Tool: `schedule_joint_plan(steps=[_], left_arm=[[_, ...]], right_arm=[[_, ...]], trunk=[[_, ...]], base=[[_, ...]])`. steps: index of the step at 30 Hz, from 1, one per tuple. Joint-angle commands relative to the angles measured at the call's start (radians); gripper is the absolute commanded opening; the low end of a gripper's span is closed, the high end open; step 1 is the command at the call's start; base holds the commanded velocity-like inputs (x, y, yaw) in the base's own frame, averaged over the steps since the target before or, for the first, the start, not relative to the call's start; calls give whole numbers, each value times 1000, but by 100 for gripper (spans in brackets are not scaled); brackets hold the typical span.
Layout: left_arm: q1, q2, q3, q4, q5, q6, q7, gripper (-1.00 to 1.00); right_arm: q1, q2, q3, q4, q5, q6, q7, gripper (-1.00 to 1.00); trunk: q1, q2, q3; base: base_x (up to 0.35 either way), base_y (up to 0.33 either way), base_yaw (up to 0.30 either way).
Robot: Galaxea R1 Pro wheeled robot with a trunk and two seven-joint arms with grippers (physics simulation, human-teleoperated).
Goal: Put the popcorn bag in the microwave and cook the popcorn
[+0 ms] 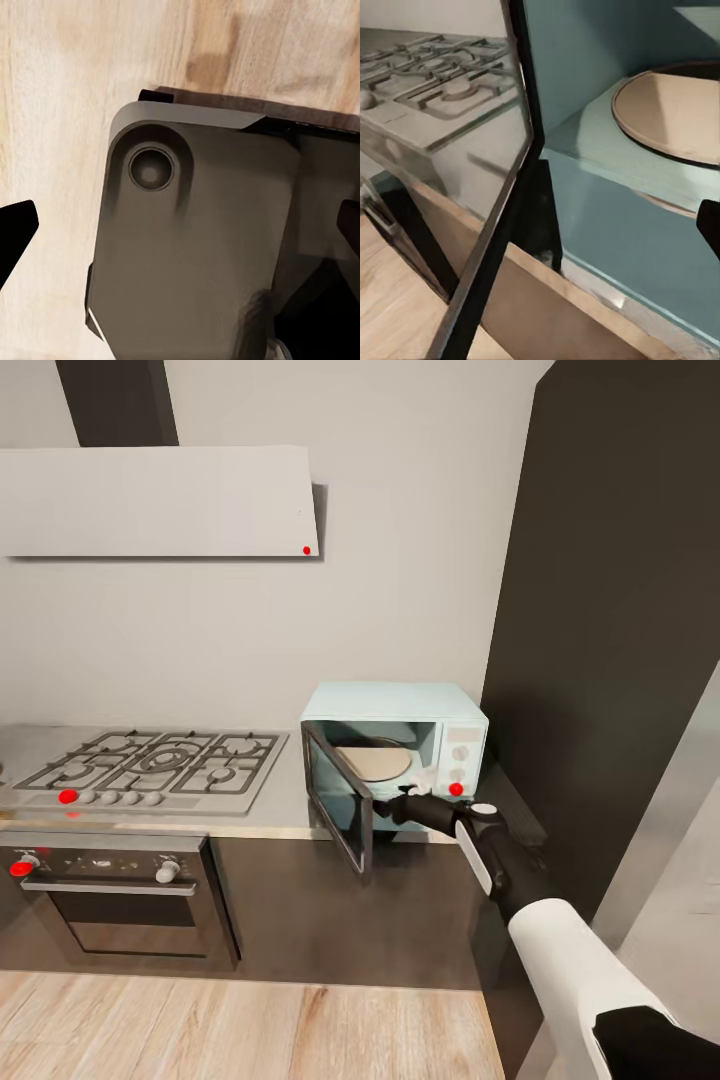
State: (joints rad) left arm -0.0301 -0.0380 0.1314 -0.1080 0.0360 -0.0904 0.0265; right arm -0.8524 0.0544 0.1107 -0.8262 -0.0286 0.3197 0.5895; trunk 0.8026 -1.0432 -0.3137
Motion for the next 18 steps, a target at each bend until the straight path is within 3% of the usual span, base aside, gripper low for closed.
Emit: schedule_joint_plan(steps=[1, 6, 18], left_arm=[[-1, 0, 3, 1, 4, -3, 1, 100], [-1, 0, 3, 1, 4, -3, 1, 100], [-1, -1, 2, 1, 4, -8, 1, 100]], right_arm=[[0, 16, 0, -3, -1, 21, -33, 100], [3, 62, 5, -4, 1, 40, -138, 100], [3, 64, 9, -5, 1, 45, -144, 100]], trunk=[[0, -1, -1], [0, -1, -1], [0, -1, -1]], base=[[0, 0, 0], [0, 0, 74], [-9, 0, 246]])
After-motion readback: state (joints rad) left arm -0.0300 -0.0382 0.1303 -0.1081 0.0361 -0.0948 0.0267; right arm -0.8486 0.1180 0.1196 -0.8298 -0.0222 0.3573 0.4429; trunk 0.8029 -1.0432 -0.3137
